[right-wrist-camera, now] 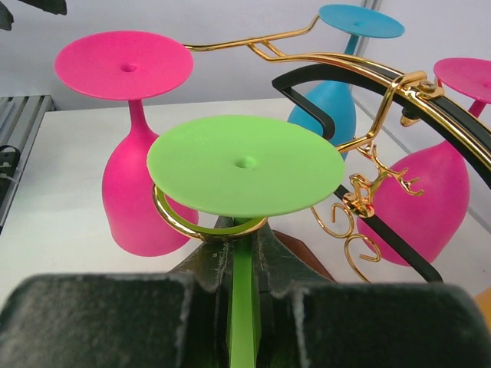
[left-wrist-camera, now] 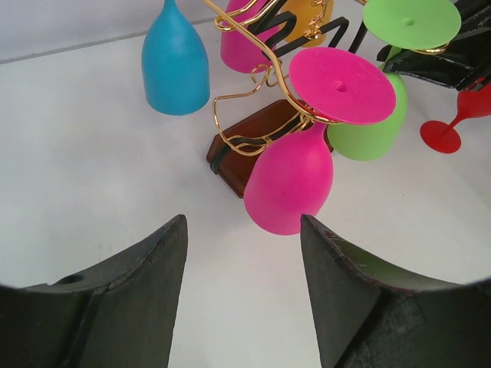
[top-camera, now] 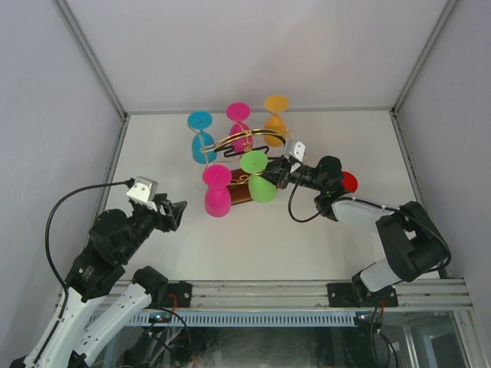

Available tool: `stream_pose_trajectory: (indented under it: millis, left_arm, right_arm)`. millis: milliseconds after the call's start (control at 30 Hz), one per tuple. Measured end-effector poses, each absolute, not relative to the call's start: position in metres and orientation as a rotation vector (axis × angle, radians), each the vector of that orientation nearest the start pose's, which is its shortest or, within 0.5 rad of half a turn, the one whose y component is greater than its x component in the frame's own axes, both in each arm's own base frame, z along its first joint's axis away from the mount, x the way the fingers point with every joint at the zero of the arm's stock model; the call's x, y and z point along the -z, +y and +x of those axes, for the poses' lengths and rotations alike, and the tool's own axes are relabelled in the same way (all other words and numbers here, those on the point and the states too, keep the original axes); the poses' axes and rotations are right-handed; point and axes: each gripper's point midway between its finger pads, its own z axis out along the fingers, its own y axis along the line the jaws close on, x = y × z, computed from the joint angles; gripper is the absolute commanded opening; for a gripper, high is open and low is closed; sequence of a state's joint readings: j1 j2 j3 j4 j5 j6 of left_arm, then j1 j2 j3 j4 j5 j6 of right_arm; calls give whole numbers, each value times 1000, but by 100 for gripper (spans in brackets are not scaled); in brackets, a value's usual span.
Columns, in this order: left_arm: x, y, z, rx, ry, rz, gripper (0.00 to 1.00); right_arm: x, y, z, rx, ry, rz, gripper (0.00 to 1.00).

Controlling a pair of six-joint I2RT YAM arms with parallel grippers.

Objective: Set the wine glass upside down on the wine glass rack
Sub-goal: Turn the wine glass upside down at the wine rack.

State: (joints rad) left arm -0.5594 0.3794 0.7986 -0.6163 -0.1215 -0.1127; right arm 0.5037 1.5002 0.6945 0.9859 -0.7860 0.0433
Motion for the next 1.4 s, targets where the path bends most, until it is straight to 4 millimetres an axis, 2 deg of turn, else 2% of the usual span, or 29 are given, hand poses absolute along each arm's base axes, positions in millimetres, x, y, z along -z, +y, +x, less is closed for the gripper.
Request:
stream_pose_trajectory:
  millis: [433, 633, 1033, 1400]
  left_arm:
    - [-276, -97, 187, 376, 1756, 306, 64]
    - [-268, -97, 188, 371, 1774, 310, 64]
    - [-268, -98, 188, 370, 1775, 310, 64]
    - [-268, -98, 189, 370, 1776, 311, 64]
  right_arm:
    - [-237, 308, 286, -1004, 1165, -1055, 0]
    - [-237, 307, 281, -1018, 1180, -1062, 0]
    - [-239, 299, 275, -1002, 1207, -1013, 0]
    - [-239, 293, 278, -972, 1224, -952, 0]
